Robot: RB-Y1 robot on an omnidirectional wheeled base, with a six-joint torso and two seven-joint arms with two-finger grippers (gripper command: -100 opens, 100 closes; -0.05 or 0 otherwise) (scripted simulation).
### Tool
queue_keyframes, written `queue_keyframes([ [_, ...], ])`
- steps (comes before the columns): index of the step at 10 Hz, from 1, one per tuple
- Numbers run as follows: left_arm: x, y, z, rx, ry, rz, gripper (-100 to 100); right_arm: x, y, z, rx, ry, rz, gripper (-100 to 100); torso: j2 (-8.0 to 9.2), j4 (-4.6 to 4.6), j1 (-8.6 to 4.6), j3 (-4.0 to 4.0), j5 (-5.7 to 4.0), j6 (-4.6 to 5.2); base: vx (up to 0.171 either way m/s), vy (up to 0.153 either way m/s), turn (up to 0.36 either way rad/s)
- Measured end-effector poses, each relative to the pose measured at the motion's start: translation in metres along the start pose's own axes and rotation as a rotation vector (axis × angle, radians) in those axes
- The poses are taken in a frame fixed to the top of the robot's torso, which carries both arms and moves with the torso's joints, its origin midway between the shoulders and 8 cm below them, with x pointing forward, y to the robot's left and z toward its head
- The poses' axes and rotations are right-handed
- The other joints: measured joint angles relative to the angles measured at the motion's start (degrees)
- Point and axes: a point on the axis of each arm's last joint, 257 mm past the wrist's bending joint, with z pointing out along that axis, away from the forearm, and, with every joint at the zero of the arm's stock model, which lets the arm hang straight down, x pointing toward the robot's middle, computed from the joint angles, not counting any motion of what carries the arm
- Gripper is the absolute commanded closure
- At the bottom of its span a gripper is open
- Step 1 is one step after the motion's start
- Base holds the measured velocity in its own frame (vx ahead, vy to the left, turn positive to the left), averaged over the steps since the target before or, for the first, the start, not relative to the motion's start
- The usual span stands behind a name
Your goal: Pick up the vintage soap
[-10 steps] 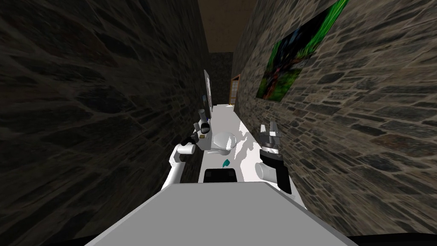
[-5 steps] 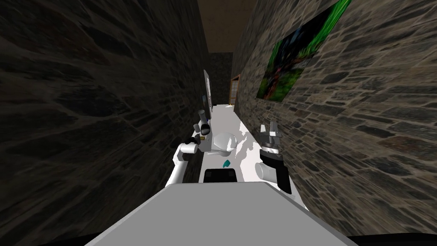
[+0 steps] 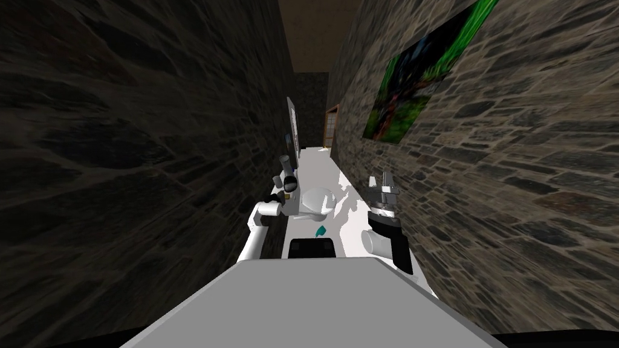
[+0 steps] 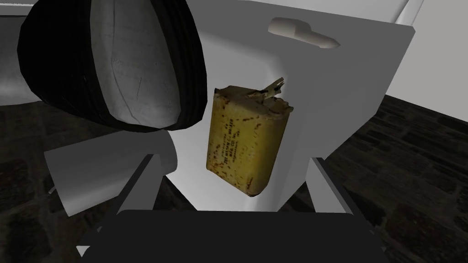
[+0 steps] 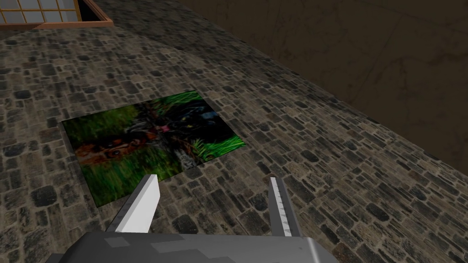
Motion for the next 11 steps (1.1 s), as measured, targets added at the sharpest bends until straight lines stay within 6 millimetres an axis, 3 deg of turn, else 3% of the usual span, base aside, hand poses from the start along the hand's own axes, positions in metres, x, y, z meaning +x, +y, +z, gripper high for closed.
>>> queue_keyframes([
  [11, -0.08, -0.037, 0.046, 0.017, -0.106, -0.081, -100, 0.0, 0.0, 0.0, 0.0, 0.0, 0.0, 0, 0.24, 0.06, -0.02, 0.14, -0.01, 0.0, -0.068, -0.007, -0.118],
])
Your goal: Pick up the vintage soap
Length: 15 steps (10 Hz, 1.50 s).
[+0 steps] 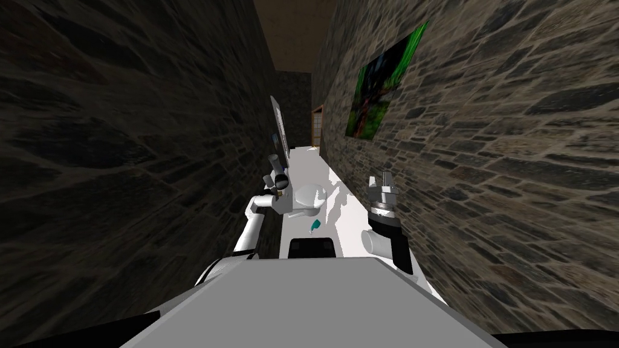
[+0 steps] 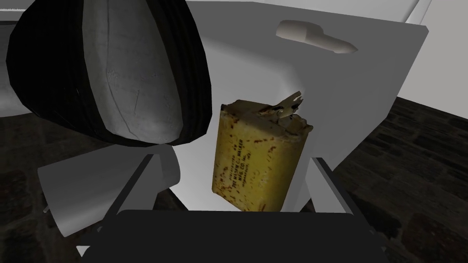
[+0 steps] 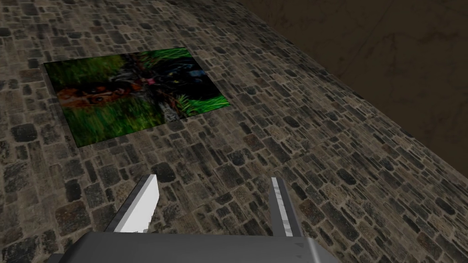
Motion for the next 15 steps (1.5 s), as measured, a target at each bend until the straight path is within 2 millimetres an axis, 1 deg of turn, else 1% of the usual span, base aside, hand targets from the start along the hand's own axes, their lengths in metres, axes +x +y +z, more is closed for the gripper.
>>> queue_keyframes([
  [1, -0.003, -0.001, 0.004, -0.003, -0.006, -0.007, -100, 0.0, 0.0, 0.0, 0.0, 0.0, 0.0, 0, -0.03, 0.0, 0.03, -0.01, 0.01, -0.04, -0.07, -0.018, -0.104],
  [2, -0.009, -0.008, 0.009, 0.001, -0.014, -0.018, -100, 0.0, 0.0, 0.0, 0.0, 0.0, 0.0, 0, -0.03, 0.0, 0.0, -0.02, 0.0, -0.02, -0.049, -0.013, -0.073],
  [3, -0.014, -0.007, 0.012, -0.003, -0.02, -0.025, -100, 0.0, 0.0, 0.0, 0.0, 0.0, 0.0, 0, -0.09, -0.02, 0.02, -0.04, 0.01, -0.04, -0.054, -0.012, -0.116],
  [4, -0.019, -0.011, 0.016, -0.003, -0.028, -0.037, -100, 0.0, 0.0, 0.0, 0.0, 0.0, 0.0, 0, -0.09, -0.02, 0.02, -0.05, 0.0, -0.02, -0.028, -0.004, -0.029],
  [5, -0.02, -0.012, 0.017, -0.001, -0.029, -0.039, 100, 0.0, 0.0, 0.0, 0.0, 0.0, 0.0, 0, -0.16, -0.03, 0.05, -0.08, 0.01, -0.05, -0.007, -0.002, 0.007],
  [7, -0.019, -0.005, 0.018, -0.016, -0.029, -0.038, 100, 0.0, 0.0, 0.0, 0.0, 0.0, 0.0, 0, -0.38, 0.12, 0.13, -0.12, -0.06, -0.03, -0.008, -0.004, 0.0],
  [9, -0.019, -0.005, 0.018, -0.015, -0.029, -0.038, 100, 0.0, 0.0, 0.0, 0.0, 0.0, 0.0, 0, -0.46, 0.09, 0.16, -0.17, -0.06, -0.03, 0.0, 0.0, 0.0],
  [10, -0.019, -0.005, 0.018, -0.015, -0.029, -0.039, 0, 0.0, 0.0, 0.0, 0.0, 0.0, 0.0, 0, -0.47, 0.09, 0.16, -0.18, -0.06, -0.03, 0.0, 0.0, 0.0],
  [11, -0.019, -0.005, 0.018, -0.015, -0.029, -0.039, 100, 0.0, 0.0, 0.0, 0.0, 0.0, 0.0, 0, -0.48, 0.09, 0.16, -0.18, -0.06, -0.03, 0.039, 0.012, 0.116],
  [12, -0.017, -0.004, 0.016, -0.013, -0.025, -0.033, 100, 0.0, 0.0, 0.0, 0.0, 0.0, 0.0, 0, -0.57, 0.1, 0.21, -0.22, -0.07, -0.1, 0.09, 0.024, 0.194],
  [13, -0.011, 0.001, 0.012, -0.016, -0.017, -0.02, 100, 0.0, 0.0, 0.0, 0.0, 0.0, -0.001, 0, -0.71, 0.06, 0.26, -0.3, -0.06, -0.11, 0.072, 0.012, 0.075],
  [15, -0.001, 0.005, 0.005, -0.015, -0.005, -0.003, 100, 0.0, 0.0, 0.0, 0.0, 0.0, -0.001, 0, -0.75, 0.05, 0.21, -0.32, -0.07, -0.05, 0.067, 0.012, 0.094],
])
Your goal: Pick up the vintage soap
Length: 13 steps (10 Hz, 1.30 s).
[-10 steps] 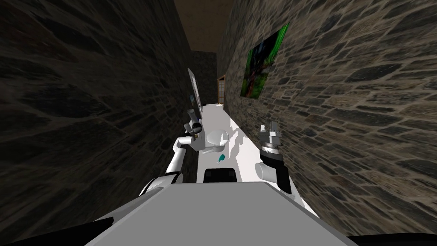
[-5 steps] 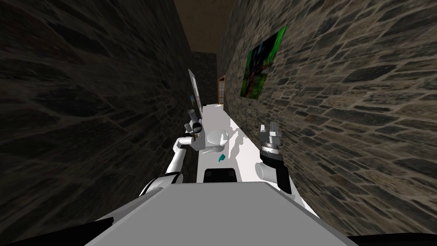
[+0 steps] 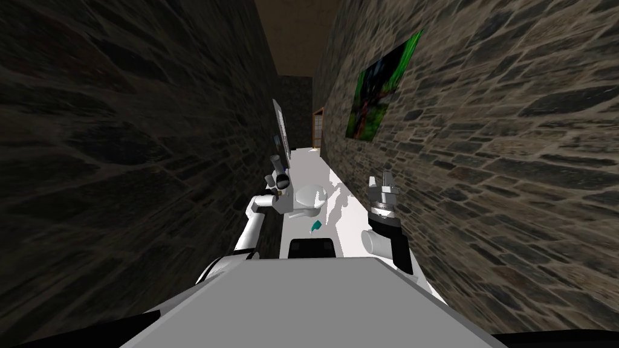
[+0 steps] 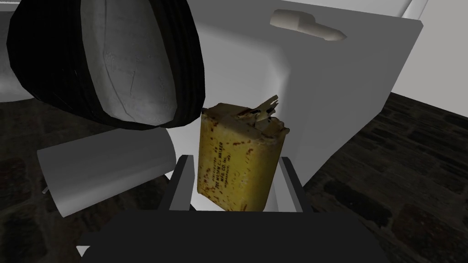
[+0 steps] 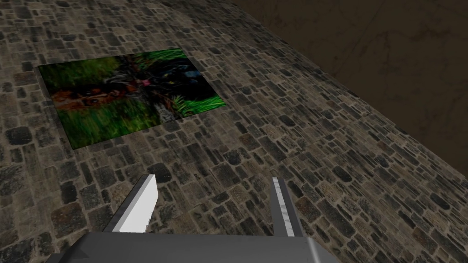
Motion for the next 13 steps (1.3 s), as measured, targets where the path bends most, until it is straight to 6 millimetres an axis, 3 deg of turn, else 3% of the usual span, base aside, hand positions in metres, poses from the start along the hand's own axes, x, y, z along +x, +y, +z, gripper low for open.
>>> queue_keyframes([
  [13, 0.075, 0.042, -0.063, -0.009, 0.115, 0.088, 100, 0.0, 0.0, 0.0, 0.0, 0.0, 0.0, 0, 0.04, 0.02, -0.02, 0.02, 0.02, 0.05, 0.06, 0.006, 0.109],
])
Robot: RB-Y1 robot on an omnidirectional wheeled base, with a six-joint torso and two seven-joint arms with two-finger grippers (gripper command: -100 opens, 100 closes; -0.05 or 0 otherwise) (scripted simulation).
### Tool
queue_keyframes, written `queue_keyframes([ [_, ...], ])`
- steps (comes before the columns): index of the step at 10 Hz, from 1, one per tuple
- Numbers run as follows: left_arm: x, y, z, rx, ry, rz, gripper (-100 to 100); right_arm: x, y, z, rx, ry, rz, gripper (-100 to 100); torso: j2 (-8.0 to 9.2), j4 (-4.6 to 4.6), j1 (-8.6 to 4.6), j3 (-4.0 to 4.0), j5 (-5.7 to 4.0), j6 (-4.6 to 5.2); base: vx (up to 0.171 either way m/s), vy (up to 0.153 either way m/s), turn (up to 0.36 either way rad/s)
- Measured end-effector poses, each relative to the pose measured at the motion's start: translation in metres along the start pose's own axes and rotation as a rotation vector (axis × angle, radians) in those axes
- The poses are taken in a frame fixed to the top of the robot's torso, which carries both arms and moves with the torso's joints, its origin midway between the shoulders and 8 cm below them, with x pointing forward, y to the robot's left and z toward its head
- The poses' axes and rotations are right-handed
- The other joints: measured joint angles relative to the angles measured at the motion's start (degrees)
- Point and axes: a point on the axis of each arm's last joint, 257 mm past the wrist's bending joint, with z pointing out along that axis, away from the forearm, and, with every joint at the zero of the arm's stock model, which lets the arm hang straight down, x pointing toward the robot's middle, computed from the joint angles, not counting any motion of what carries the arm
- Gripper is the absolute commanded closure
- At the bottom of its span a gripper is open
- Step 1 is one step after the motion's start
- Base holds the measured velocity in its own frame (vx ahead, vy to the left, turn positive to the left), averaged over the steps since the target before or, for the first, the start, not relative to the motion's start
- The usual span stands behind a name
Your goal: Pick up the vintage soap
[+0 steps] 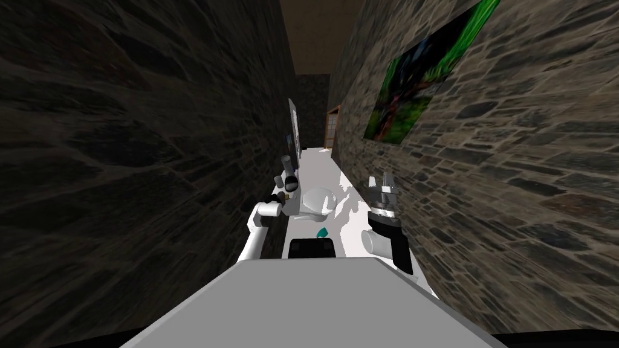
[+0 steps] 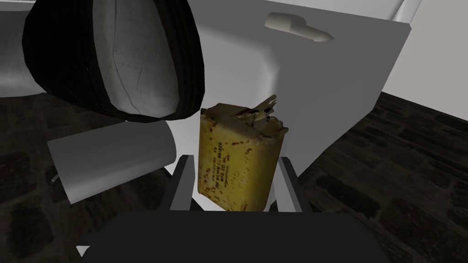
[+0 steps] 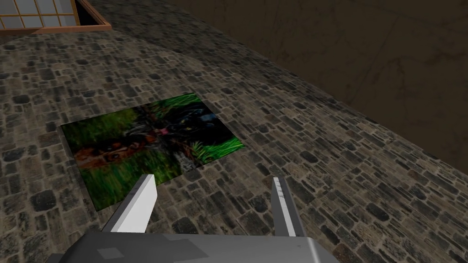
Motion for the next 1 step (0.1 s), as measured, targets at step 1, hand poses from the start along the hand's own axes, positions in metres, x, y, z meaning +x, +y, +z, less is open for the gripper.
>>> queue_keyframes([
  [1, 0.0008, -0.0003, -0.0005, 0.002, 0.001, 0.0, 0, 0.0, 0.0, 0.0, 0.0, 0.0, 0.0, 0, 0.1, 0.01, 0.0, 0.05, -0.01, 0.0, 0.005, -0.001, 0.0],
])
